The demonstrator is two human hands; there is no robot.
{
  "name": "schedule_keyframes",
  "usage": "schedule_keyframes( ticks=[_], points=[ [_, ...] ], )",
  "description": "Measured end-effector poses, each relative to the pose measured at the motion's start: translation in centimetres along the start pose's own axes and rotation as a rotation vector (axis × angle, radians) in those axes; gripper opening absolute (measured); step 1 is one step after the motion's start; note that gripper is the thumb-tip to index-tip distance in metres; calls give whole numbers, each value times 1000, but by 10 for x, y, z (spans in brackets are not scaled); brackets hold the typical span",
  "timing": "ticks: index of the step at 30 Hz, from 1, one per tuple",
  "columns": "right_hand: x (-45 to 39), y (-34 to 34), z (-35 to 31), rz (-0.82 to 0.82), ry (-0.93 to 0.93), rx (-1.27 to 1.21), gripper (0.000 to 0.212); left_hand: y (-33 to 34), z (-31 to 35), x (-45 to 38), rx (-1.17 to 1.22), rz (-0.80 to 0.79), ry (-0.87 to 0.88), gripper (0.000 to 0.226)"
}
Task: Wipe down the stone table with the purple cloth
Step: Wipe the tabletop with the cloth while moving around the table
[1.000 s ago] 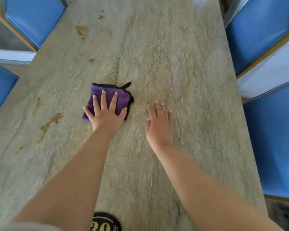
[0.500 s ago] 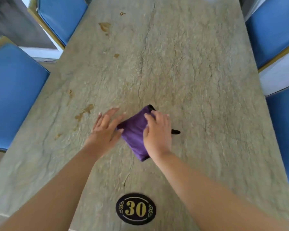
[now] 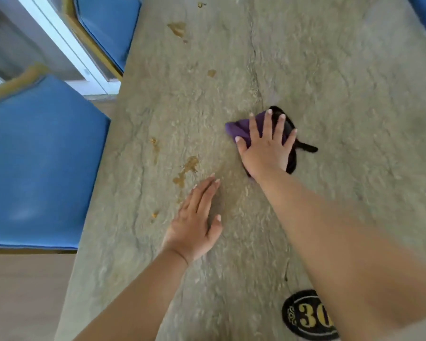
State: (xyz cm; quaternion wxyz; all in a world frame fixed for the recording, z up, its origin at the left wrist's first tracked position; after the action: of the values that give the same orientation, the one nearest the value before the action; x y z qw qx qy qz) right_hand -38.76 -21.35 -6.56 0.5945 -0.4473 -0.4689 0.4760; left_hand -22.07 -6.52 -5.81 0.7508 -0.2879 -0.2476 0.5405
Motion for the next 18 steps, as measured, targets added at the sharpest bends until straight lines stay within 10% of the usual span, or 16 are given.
schedule_keyframes(
  ticks=[8,15,18],
  points=[
    [134,23,18,131,-509,140,62,-15,2,6,165,157,159,53],
    [111,29,88,-114,296,0,66,-5,8,4,58,43,148,59],
    [108,17,34,-108,250,-53,65,-6,5,4,97,36,155,59]
  ],
)
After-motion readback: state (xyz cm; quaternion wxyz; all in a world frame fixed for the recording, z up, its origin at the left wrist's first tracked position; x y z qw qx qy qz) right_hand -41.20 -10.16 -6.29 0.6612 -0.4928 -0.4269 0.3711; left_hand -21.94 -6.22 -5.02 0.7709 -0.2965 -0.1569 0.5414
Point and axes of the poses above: each hand's wrist, its own x-axis away from the middle knuckle, its own y-axis out of the palm, z = x × y, the point moved 6 cm from there along -x, towards the middle knuckle, and after that the axes turned 15 degrees about x, right-handed, at the moved point
